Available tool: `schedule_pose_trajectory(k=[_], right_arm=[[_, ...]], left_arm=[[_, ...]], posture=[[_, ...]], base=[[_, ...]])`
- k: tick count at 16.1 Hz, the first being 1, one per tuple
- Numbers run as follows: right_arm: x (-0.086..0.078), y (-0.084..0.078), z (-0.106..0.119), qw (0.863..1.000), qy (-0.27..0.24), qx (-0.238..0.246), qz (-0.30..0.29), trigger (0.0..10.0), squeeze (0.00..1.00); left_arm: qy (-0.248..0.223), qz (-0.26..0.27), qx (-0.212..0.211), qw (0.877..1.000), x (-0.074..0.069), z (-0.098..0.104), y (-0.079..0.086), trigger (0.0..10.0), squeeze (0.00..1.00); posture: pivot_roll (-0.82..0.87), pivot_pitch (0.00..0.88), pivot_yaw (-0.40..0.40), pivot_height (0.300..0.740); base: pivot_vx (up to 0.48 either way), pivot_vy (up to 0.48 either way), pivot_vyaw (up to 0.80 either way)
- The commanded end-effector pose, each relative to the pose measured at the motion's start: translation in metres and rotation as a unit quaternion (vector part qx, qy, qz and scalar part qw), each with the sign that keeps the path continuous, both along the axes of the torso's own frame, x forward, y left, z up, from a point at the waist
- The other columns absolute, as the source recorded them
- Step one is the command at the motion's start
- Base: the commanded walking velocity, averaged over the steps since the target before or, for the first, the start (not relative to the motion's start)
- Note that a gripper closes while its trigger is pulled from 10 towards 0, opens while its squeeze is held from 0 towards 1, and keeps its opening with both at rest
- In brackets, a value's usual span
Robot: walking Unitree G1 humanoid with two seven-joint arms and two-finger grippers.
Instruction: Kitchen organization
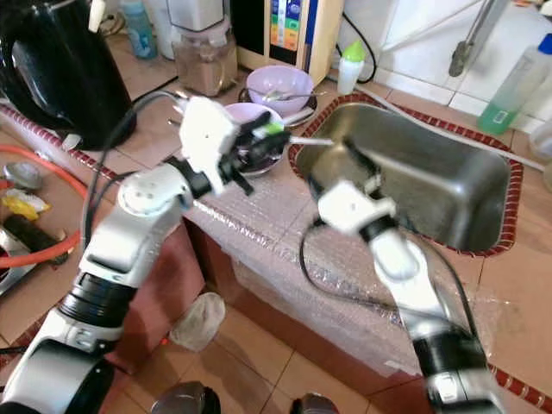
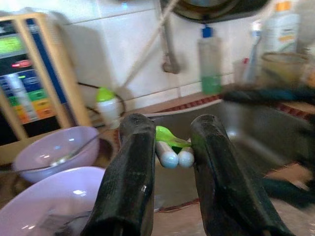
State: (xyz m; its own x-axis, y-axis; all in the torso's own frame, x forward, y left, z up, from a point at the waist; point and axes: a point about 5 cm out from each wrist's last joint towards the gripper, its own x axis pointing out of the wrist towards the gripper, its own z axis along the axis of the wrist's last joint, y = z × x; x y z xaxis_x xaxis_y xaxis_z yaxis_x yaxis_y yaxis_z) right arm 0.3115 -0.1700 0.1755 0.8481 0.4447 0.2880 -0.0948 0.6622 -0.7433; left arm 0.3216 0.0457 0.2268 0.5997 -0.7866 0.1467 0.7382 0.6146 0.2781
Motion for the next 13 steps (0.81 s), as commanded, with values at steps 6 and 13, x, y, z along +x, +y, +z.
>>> schedule_pose_trajectory(k=[6, 13], right_arm=[[0.023, 0.013, 0.002, 1.0, -0.003, -0.002, -0.007, 0.0, 0.0], [0.03, 0.008, -0.006, 0.999, 0.021, 0.015, -0.034, 0.0, 0.0]], left_arm=[[-0.006, -0.021, 0.014, 1.0, -0.004, 0.0, -0.009, 2.5, 0.0], [-0.011, -0.009, 0.02, 1.0, -0.002, -0.001, -0.003, 3.3, 0.0]], posture=[[0.0, 0.0, 0.006, 0.74], [0.0, 0.0, 0.0, 0.74]], base=[[0.0, 0.0, 0.0], [0.0, 0.0, 0.0]])
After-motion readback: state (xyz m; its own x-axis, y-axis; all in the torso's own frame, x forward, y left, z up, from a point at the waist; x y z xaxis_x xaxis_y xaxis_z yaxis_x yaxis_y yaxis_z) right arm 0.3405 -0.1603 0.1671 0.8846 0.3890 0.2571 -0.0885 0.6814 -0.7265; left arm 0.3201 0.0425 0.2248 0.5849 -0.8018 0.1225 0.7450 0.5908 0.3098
